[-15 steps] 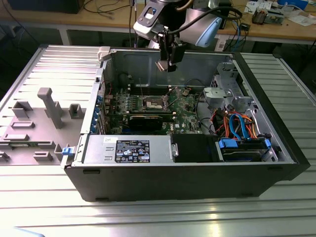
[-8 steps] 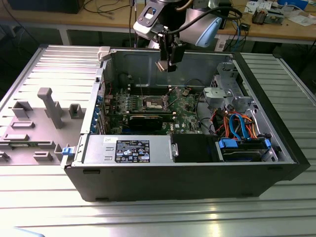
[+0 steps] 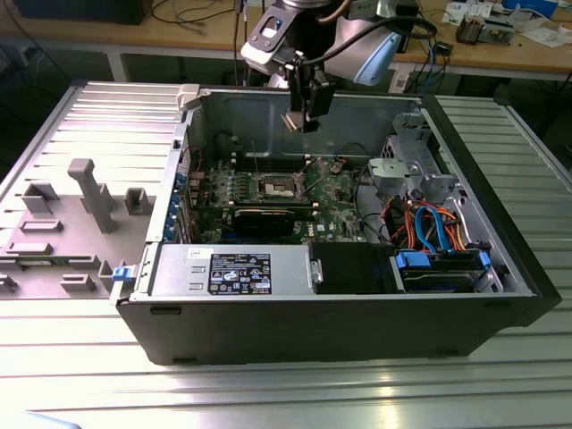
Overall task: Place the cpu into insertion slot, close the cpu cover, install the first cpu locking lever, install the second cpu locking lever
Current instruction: 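Place the cpu into insertion slot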
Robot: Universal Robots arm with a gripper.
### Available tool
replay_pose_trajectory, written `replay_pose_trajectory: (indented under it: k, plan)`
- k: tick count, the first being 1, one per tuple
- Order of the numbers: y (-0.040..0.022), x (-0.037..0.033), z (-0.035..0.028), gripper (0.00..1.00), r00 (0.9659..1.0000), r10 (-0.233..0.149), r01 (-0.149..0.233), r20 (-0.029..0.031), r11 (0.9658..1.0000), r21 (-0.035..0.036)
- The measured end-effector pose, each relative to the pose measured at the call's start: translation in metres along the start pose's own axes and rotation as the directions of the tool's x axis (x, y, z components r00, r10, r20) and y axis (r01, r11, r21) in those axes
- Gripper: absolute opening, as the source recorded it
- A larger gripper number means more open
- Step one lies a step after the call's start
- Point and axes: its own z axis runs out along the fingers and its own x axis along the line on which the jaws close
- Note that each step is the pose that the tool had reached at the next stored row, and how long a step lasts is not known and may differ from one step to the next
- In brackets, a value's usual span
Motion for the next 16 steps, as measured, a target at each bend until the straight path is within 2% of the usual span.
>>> replay_pose_trajectory:
  k: [6, 16]
  plan:
    - [-0.0001, 0.0000, 0.0007, 0.55, 1.0000, 0.007, -0.007, 0.0005, 1.0000, 0.0003]
    - [-0.0009, -0.0002, 0.0094, 0.55, 0.9999, 0.016, -0.016, 0.0027, 0.9999, 0.0012]
